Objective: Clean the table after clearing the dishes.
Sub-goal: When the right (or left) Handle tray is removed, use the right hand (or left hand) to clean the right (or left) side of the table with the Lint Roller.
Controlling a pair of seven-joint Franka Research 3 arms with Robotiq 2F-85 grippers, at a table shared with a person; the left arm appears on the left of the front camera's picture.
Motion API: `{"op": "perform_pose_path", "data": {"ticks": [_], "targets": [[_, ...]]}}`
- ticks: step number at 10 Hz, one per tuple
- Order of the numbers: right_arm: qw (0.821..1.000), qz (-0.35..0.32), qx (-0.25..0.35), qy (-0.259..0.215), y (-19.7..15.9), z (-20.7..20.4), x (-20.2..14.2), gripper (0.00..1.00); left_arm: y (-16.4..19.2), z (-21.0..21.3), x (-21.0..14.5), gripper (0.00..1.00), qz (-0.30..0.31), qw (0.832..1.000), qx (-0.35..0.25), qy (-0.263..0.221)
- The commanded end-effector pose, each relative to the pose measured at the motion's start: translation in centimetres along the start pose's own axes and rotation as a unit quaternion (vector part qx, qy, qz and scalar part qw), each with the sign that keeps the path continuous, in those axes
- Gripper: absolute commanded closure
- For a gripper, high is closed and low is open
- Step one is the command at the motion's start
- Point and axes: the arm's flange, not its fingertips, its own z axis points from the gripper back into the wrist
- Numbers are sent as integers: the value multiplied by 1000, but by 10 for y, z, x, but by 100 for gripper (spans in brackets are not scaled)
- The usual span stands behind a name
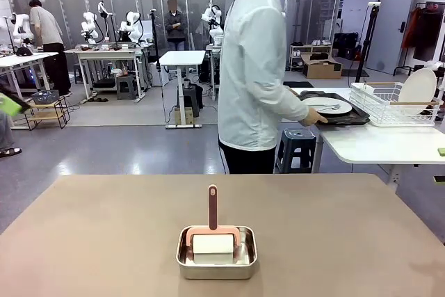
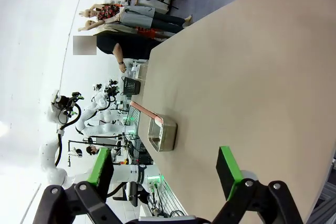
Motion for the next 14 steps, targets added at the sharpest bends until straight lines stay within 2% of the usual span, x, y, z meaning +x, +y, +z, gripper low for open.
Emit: {"op": "perform_pose_path", "data": {"ticks": [1,4,5,6,11,12,13,14], "targets": [[1000,-1,-3,6,5,0,-2,0,-13,-48,33,0,-73,992,41,89],[1000,-1,-3,6,5,0,-2,0,-26,-115,74,0,-124,975,24,185],[1000,-1,-3,6,5,0,-2,0,-26,-123,78,0,-122,976,7,182],[1000,-1,-3,6,5,0,-2,0,-35,-108,80,0,-130,978,11,165],[1000,-1,-3,6,5,0,-2,0,-30,-110,80,0,-132,978,7,161],[1000,-1,-3,6,5,0,-2,0,-31,-133,103,0,-176,964,-6,199],[1000,-1,-3,6,5,0,-2,0,-29,-154,127,0,-196,959,-28,203],[1000,-1,-3,6,5,0,-2,0,-26,-180,147,0,-185,957,-28,223]]}}
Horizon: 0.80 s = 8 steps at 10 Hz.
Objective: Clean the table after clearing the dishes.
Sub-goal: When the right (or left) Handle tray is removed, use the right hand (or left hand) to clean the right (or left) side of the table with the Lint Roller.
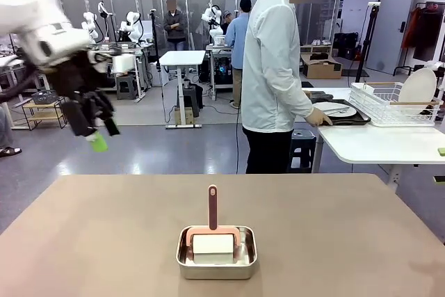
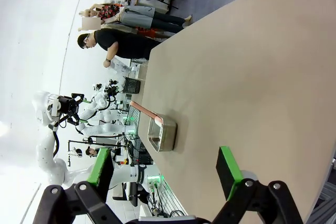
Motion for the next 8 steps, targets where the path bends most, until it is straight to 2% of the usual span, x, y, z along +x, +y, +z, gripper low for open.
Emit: {"op": "perform_pose_path", "data": {"ticks": [1,2,3,4,6,8], "targets": [[1000,-1,-3,6,4,0,-2,0,29,-17,41,0,6,998,0,55],[1000,-1,-3,6,4,0,-2,0,35,-34,60,0,9,997,6,77],[1000,-1,-3,6,4,0,-2,0,40,-48,78,0,20,997,1,78],[1000,-1,-3,6,4,0,-2,0,42,-66,95,0,46,994,0,96],[1000,-1,-3,6,4,0,-2,0,55,-89,125,0,37,990,38,127],[1000,-1,-3,6,4,0,-2,0,76,-110,145,0,46,992,14,119]]}}
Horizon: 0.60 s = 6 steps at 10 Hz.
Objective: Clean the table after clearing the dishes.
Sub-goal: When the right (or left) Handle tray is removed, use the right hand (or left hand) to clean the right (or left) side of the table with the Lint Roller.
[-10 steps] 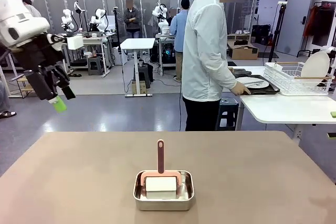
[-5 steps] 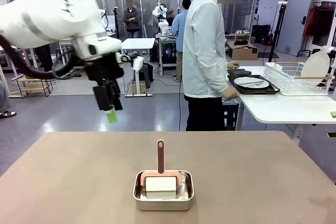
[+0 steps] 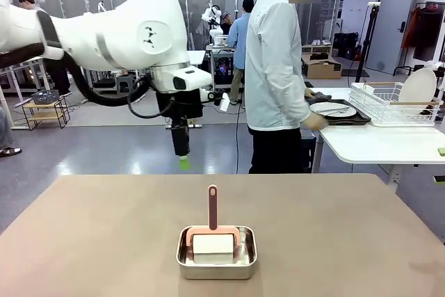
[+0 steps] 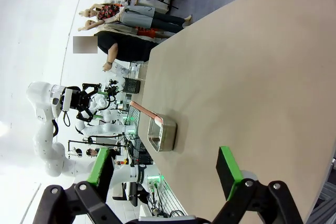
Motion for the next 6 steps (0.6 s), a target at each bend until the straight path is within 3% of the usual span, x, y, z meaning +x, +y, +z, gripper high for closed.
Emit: {"op": "perform_pose_path", "data": {"ticks": [1,6], "targets": [[1000,-1,-3,6,4,0,-3,0,22,-9,26,0,8,1000,0,1],[1000,-1,-3,6,4,0,-3,0,49,-53,56,0,-45,997,-47,32]]}}
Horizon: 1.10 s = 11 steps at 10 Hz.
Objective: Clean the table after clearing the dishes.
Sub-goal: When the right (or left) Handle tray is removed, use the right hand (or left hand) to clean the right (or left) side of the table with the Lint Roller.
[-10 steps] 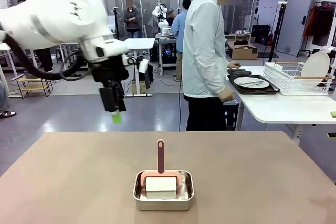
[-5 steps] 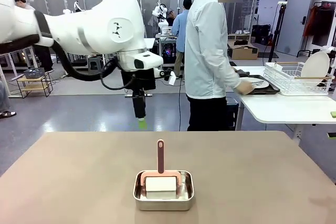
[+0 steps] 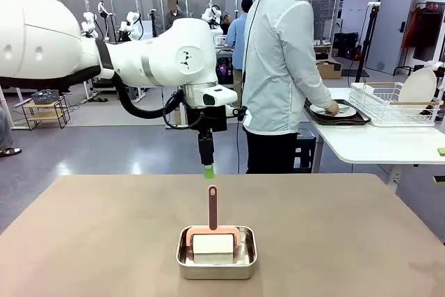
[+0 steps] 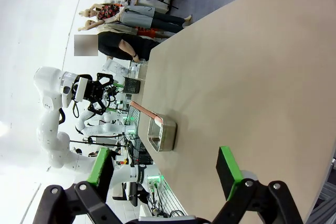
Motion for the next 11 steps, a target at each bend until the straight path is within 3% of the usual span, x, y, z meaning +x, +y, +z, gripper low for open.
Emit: {"op": "perform_pose_path", "data": {"ticks": [1,7,11], "targets": [[1000,-1,-3,5,4,0,-3,0,4,-10,6,0,-29,999,-21,25],[1000,-1,-3,5,4,0,-3,0,-3,-78,6,0,-37,997,-48,43],[1000,-1,-3,5,4,0,-3,0,-8,-90,6,0,-40,997,-65,35]]}}
